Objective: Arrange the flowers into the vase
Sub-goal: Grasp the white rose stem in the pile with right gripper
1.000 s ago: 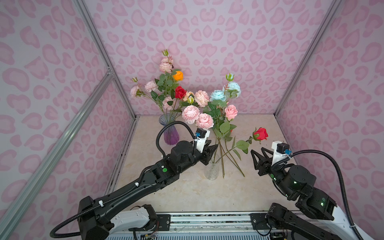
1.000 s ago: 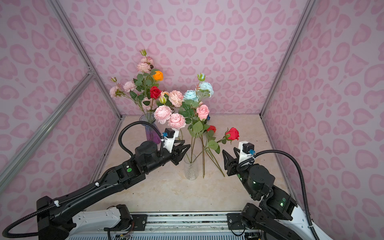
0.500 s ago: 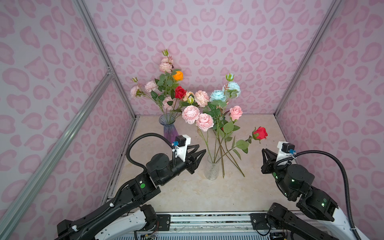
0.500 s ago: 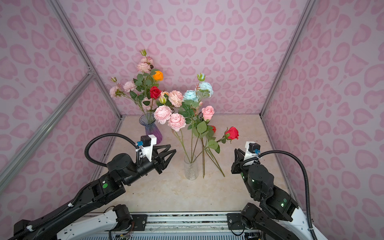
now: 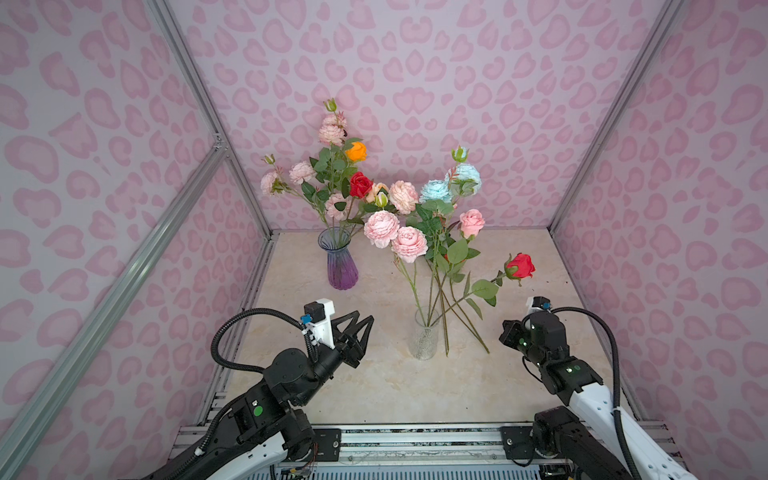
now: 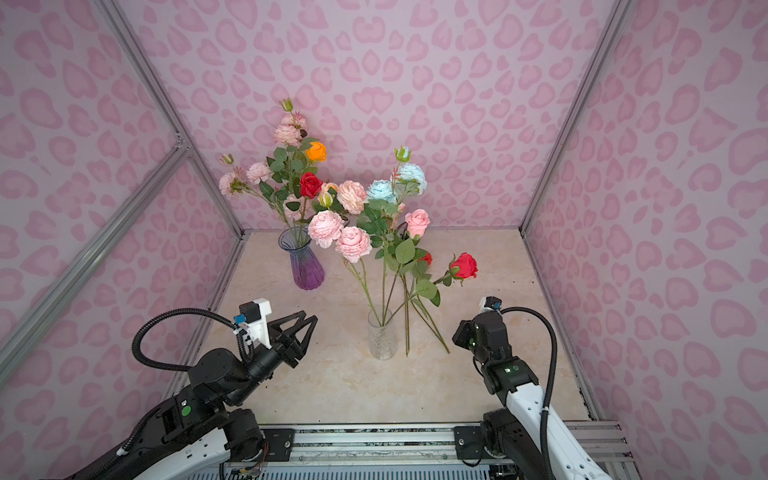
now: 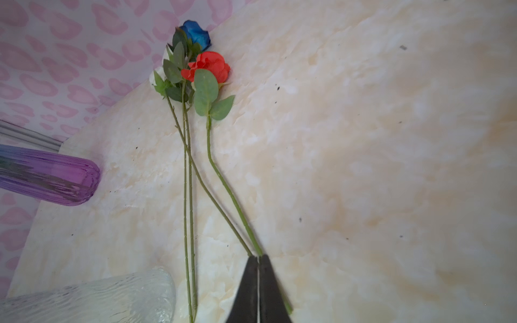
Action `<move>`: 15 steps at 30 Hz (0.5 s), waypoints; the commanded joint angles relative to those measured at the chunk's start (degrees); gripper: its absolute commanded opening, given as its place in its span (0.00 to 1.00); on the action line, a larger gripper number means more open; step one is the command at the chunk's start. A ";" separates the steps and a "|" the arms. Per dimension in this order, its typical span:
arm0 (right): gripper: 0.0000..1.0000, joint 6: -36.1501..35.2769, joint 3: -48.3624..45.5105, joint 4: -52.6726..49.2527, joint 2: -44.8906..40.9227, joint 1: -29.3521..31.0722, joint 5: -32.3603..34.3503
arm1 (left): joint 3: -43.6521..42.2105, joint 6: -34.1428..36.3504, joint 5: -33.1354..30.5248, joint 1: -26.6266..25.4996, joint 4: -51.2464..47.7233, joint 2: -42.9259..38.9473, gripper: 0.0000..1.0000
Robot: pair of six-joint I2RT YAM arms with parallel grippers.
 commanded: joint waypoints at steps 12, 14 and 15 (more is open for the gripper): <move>0.27 -12.02 17.34 5.43 36.93 2.49 -15.37 | -6.55 -11.47 -3.75 0.06 -1.47 -0.47 0.68; 0.27 -13.73 19.50 5.80 40.25 3.88 -15.05 | -6.47 -11.86 -3.83 0.06 -1.57 0.04 0.69; 0.27 -14.19 20.81 5.53 41.74 4.64 -14.75 | -6.45 -12.08 -3.75 0.06 -1.60 0.32 0.69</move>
